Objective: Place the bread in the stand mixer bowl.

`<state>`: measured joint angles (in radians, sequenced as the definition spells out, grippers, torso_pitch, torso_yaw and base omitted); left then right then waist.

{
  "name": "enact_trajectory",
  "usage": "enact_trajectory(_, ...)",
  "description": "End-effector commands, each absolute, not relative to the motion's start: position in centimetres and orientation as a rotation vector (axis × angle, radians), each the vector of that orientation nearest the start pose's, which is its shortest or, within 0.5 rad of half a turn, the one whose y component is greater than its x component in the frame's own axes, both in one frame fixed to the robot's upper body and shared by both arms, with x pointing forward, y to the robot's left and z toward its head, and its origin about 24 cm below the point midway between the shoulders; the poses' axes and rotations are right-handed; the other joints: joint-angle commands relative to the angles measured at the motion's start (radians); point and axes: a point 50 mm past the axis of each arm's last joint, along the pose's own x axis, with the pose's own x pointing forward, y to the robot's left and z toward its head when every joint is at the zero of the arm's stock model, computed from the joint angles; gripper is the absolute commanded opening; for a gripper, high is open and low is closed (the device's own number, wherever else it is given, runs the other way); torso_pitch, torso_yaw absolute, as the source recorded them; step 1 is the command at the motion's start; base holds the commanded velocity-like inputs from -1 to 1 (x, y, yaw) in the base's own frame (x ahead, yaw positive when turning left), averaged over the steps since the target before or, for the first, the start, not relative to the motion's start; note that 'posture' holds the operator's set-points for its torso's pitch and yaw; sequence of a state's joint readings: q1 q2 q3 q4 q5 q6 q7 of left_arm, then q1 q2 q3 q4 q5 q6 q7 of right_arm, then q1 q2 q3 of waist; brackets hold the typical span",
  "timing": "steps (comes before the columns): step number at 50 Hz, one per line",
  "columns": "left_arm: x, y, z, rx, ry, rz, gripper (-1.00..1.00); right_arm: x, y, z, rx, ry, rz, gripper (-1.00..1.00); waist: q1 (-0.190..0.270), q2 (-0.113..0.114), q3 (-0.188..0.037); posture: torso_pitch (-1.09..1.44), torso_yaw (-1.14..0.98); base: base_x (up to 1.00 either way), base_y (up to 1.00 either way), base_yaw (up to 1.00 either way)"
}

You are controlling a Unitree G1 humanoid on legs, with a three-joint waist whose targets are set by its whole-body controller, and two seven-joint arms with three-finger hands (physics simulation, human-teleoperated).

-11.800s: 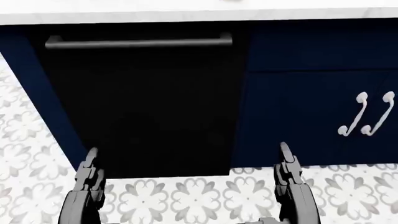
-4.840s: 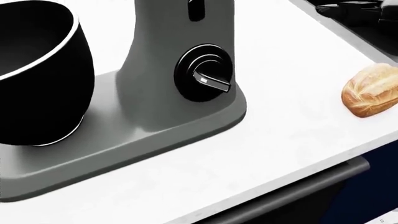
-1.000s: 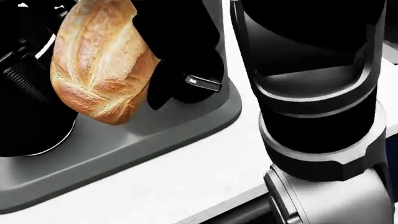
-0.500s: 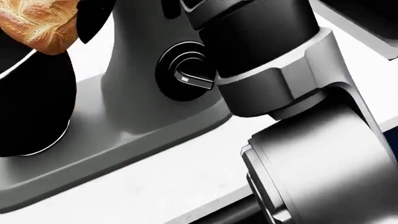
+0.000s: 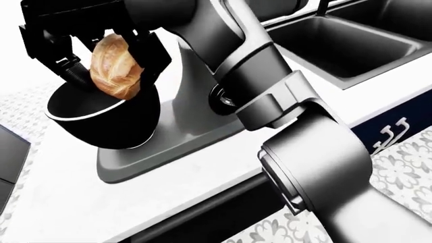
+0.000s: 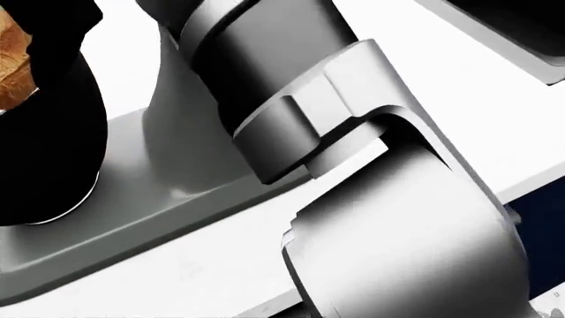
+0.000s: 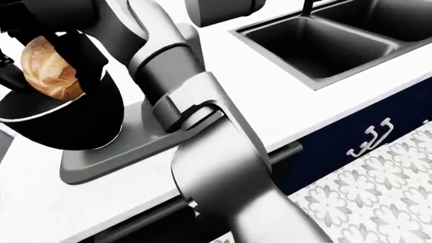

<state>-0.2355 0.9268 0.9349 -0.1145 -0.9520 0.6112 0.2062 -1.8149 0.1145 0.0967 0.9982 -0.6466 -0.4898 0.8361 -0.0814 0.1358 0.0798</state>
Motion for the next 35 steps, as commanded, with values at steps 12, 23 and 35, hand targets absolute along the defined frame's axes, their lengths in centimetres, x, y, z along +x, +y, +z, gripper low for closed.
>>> enact_trajectory(12,17.8,39.9,30.6,-0.178,-0.499,0.561,1.00,27.6,11.5,40.2,-1.363,-1.097,1.046,-1.00,0.001,0.015,-0.024,0.00,0.00,0.00,0.00,0.00)
enact_trajectory(23,17.6,40.0,30.7,-0.176,-0.500,0.564,1.00,28.9,11.4,39.2,-1.408,-1.171,0.903,-1.00,0.007,0.015,-0.025,0.00,0.00,0.00,0.00,0.00)
enact_trajectory(35,17.5,40.2,30.7,-0.178,-0.501,0.566,1.00,28.7,12.5,38.2,-1.409,-1.222,0.849,-1.00,0.012,0.013,-0.025,0.00,0.00,0.00,0.00,0.00)
